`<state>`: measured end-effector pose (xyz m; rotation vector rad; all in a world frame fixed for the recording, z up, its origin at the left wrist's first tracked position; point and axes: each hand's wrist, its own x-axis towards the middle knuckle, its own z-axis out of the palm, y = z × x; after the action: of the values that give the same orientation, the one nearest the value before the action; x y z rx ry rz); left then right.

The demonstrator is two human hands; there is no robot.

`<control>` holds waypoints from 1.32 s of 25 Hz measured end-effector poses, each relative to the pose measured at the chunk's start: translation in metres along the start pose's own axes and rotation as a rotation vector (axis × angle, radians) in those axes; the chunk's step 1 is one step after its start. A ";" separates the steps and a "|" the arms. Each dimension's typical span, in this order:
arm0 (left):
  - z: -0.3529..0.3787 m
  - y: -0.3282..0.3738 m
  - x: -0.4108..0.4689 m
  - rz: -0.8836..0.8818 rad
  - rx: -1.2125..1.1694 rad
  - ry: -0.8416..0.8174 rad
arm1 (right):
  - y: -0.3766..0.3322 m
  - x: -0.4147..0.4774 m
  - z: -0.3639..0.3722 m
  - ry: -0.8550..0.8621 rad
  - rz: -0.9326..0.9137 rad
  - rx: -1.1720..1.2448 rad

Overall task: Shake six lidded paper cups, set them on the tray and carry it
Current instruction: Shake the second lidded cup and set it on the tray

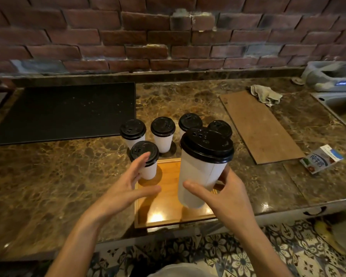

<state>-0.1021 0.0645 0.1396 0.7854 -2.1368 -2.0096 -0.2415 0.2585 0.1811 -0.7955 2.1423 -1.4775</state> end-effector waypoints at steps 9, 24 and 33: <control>0.062 0.040 -0.022 0.363 -0.008 0.033 | -0.039 -0.001 0.013 -0.062 -0.112 -0.041; 0.069 0.037 -0.021 0.502 -0.088 0.359 | -0.134 0.008 -0.018 -0.154 -0.375 -0.448; 0.080 0.054 -0.017 0.476 0.049 0.549 | -0.146 0.022 0.020 0.076 -0.494 -0.802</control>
<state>-0.1365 0.1439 0.1856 0.6530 -1.8303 -1.3228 -0.2141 0.1902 0.3106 -1.6512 2.7493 -0.7792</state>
